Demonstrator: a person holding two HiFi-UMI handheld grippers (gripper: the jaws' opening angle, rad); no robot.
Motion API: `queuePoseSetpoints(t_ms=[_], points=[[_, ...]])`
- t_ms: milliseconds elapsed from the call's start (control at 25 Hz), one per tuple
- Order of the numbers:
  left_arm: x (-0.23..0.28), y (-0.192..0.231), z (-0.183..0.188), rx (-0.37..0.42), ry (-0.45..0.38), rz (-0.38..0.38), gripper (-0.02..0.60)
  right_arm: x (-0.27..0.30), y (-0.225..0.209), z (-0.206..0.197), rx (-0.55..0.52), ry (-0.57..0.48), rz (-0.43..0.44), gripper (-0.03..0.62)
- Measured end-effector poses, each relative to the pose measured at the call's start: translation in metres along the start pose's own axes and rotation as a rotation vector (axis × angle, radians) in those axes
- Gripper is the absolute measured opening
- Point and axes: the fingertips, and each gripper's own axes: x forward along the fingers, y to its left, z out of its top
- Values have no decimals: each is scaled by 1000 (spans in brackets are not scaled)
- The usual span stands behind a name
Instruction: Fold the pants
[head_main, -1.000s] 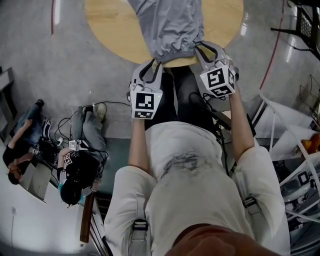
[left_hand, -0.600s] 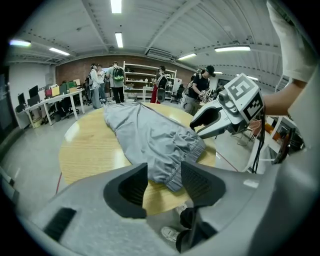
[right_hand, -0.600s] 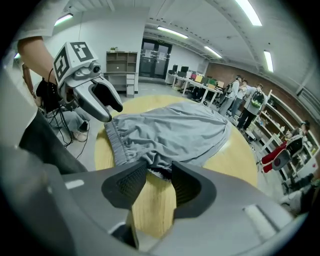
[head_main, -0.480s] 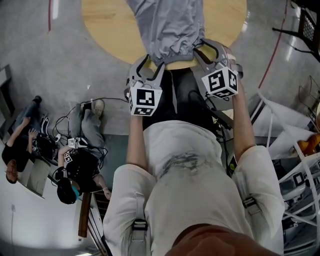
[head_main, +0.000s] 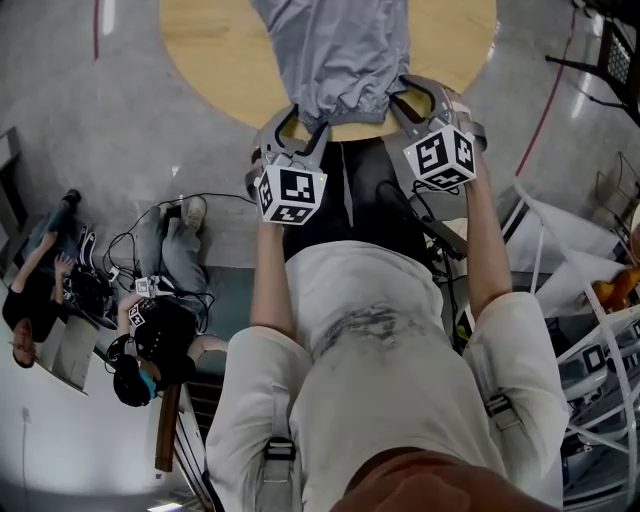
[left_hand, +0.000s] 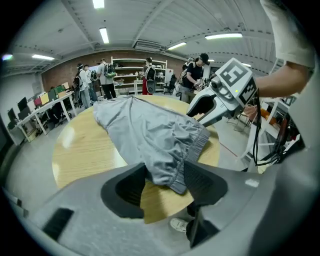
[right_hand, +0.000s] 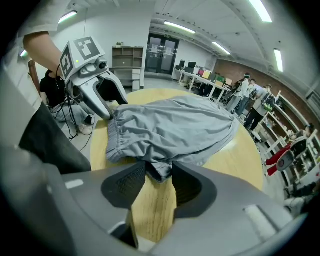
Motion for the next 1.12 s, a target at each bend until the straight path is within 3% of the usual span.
queuePoseSetpoints(t_ms=[400,560,1120], points=[[-2,3,-5,-47,-7,-21,181,7,10,9,3,-6,28,84],[-9,8,2,-76,-46,-13,83,4,10,12,16,-18,27,64],[-40,-11,-9,-62,-48,-52,55,-19,48,17,29,-25,52,38]])
